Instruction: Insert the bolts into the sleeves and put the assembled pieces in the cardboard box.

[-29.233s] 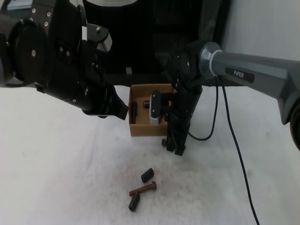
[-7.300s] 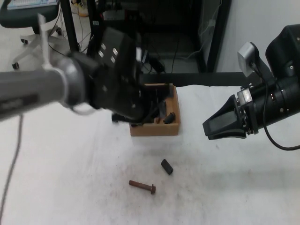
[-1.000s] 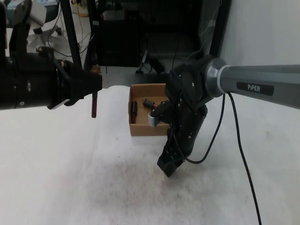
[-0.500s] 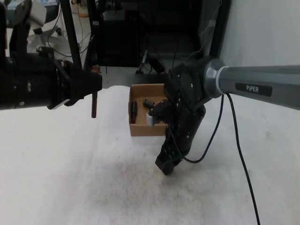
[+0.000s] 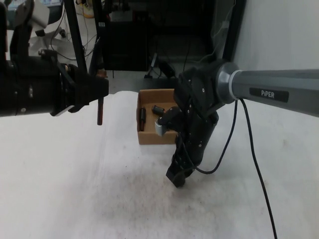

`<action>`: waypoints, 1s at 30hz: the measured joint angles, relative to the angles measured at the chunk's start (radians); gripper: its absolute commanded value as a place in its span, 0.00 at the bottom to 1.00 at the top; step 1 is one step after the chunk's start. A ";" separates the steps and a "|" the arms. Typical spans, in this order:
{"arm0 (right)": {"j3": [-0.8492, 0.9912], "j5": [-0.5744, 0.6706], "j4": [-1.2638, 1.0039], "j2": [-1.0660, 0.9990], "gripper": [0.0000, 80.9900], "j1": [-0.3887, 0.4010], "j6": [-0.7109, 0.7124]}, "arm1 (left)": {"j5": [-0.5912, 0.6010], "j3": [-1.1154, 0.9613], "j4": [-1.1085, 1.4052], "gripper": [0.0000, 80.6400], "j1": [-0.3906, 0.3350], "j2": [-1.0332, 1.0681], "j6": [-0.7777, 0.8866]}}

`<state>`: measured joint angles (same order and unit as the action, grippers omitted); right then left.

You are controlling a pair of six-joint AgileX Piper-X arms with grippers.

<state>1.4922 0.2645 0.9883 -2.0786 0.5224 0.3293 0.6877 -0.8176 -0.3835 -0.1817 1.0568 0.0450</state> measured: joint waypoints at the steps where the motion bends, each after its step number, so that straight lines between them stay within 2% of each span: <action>1: 0.001 0.000 0.003 0.000 0.01 0.000 0.000 | 0.000 0.000 0.003 0.00 0.000 0.000 0.000; 5: 0.029 0.069 0.059 0.040 0.01 0.000 -0.009 | 0.019 0.003 0.053 0.00 0.000 0.000 0.032; 10: 0.063 0.212 0.031 0.216 0.01 -0.028 -0.073 | 0.048 0.004 0.251 0.00 0.000 0.000 0.116; 12: 0.077 0.389 -0.057 0.289 0.01 -0.056 -0.166 | 0.044 0.004 0.377 0.00 0.000 0.000 0.148; 13: 0.077 0.577 -0.141 0.313 0.01 -0.066 -0.241 | 0.032 0.004 0.448 0.00 0.000 0.000 0.165; 14: 0.077 0.684 -0.191 0.338 0.01 -0.077 -0.266 | 0.015 0.004 0.518 0.00 0.000 0.000 0.187; 15: 0.065 0.844 -0.298 0.370 0.01 -0.088 -0.292 | -0.001 0.004 0.588 0.00 0.000 0.000 0.216; 16: 0.058 0.901 -0.340 0.382 0.01 -0.090 -0.297 | -0.015 0.004 0.645 0.00 0.000 0.002 0.255; 20: 0.046 0.958 -0.397 0.397 0.01 -0.090 -0.300 | -0.038 0.004 1.086 0.00 0.000 0.083 0.569; 22: 0.041 0.961 -0.418 0.401 0.01 -0.087 -0.265 | -0.033 0.004 1.216 0.00 0.000 0.127 0.665; 24: 0.036 0.870 -0.432 0.401 0.01 -0.075 -0.181 | -0.001 0.004 1.309 0.00 0.000 0.165 0.741; 28: 0.034 0.636 -0.458 0.401 0.01 -0.041 -0.102 | 0.130 -0.024 1.386 0.00 0.000 0.226 0.828; 30: 0.034 0.582 -0.474 0.401 0.01 -0.030 -0.091 | 0.172 -0.039 1.397 0.00 0.000 0.241 0.839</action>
<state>1.5263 0.8462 0.5140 -1.6777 0.4928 0.2381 0.8593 -0.8569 1.0137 -0.1817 1.2975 0.8842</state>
